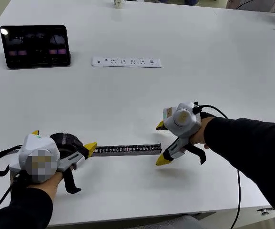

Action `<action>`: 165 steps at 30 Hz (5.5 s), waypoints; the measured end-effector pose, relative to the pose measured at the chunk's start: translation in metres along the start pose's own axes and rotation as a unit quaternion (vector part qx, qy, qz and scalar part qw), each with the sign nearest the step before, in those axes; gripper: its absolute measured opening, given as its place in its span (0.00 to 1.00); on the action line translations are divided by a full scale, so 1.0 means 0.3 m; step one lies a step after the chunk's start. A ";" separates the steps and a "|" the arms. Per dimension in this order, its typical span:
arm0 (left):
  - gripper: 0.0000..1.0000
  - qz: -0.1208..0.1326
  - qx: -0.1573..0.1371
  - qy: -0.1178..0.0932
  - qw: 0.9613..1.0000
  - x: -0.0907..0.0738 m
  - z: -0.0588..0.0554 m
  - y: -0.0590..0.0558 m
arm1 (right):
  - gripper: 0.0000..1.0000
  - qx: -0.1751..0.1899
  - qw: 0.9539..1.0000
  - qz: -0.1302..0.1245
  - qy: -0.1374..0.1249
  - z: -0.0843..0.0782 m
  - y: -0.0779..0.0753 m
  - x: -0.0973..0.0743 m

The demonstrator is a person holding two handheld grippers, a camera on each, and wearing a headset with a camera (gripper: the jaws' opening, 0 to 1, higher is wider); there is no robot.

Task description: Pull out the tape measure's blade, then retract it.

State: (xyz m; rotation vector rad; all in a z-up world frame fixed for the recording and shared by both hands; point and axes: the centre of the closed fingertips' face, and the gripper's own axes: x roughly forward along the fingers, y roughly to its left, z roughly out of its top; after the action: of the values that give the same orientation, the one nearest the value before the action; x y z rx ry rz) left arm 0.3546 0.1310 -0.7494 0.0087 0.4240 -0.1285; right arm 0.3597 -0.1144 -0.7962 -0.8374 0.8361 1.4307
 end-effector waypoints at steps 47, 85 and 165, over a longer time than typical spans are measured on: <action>0.86 0.018 -0.020 0.026 0.999 0.008 -0.041 0.006 | 0.11 -0.009 0.999 0.004 0.050 -0.048 0.007 0.023; 0.60 0.028 -0.024 0.099 0.994 -0.006 -0.073 0.021 | 0.11 0.016 0.998 -0.001 0.069 -0.051 -0.001 0.028; 0.61 0.015 -0.027 0.130 0.991 -0.007 -0.085 0.015 | 0.11 0.044 0.996 -0.008 0.079 0.001 -0.001 0.057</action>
State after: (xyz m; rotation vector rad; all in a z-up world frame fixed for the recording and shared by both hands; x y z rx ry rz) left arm 0.3428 0.1365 -0.7719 -0.0214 0.6879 -0.0865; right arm 0.3597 -0.1058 -0.8111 -0.8966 1.0020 1.3171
